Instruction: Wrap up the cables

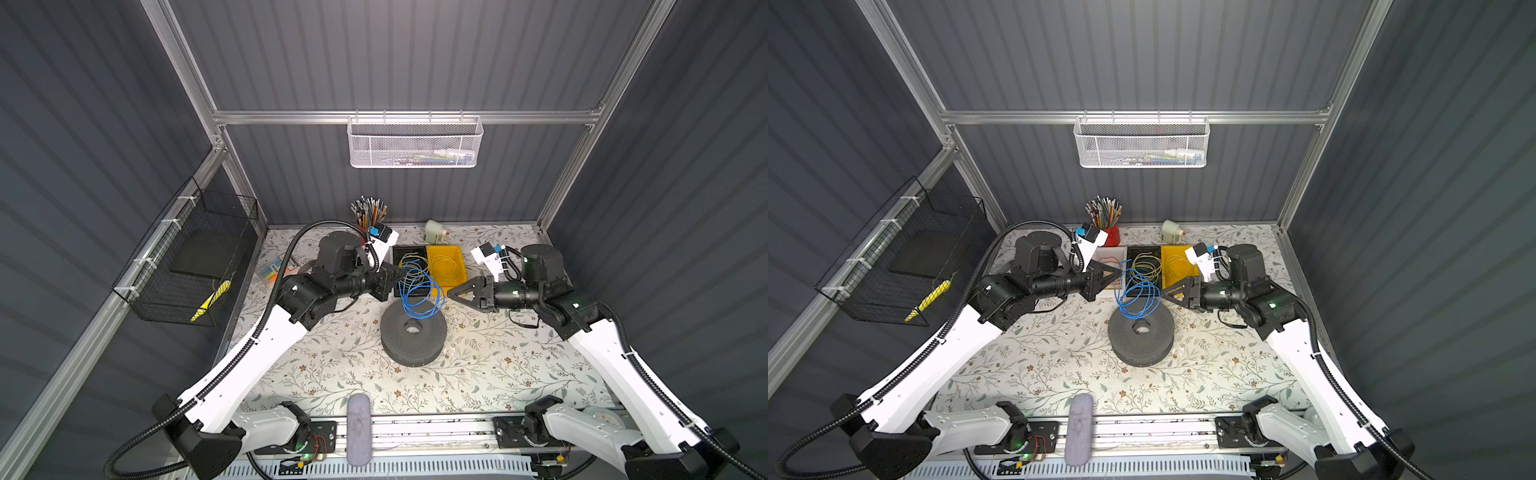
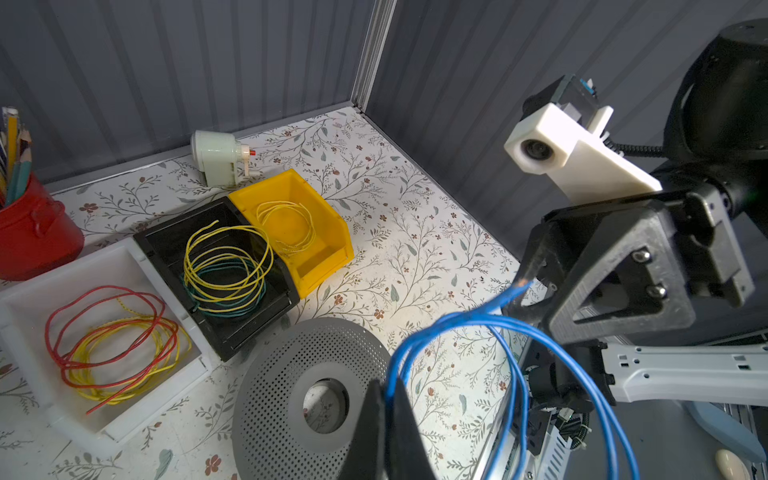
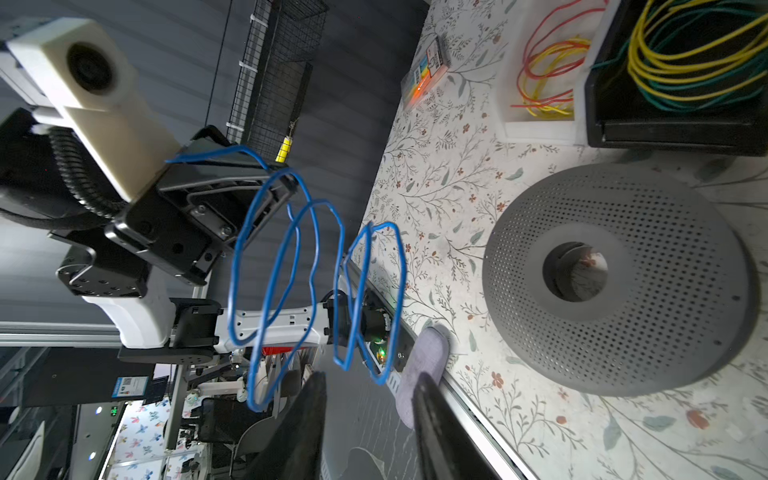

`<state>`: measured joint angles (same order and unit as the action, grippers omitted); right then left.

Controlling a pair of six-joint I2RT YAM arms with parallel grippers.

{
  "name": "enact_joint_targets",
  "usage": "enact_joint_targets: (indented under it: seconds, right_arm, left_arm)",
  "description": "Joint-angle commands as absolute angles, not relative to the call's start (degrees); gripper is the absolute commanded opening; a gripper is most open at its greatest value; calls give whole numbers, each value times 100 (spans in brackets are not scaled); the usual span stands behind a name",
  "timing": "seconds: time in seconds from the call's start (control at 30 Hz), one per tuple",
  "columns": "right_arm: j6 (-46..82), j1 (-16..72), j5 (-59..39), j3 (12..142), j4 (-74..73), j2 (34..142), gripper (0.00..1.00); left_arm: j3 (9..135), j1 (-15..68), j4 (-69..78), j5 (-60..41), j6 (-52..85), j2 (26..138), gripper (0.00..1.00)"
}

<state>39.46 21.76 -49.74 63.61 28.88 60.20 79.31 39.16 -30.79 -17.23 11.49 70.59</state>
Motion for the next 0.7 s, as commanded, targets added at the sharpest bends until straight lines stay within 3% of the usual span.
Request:
enact_joint_targets:
  seconds: [0.0, 0.67]
  right_arm:
    - [4262, 2222, -5181, 6192, 2279, 6019, 37]
    - [4272, 2309, -5080, 6002, 1781, 6583, 21]
  left_arm:
    - [7878, 3876, -2989, -1846, 1239, 6937, 0]
    - [7811, 3876, -2962, -1846, 1216, 6804, 0]
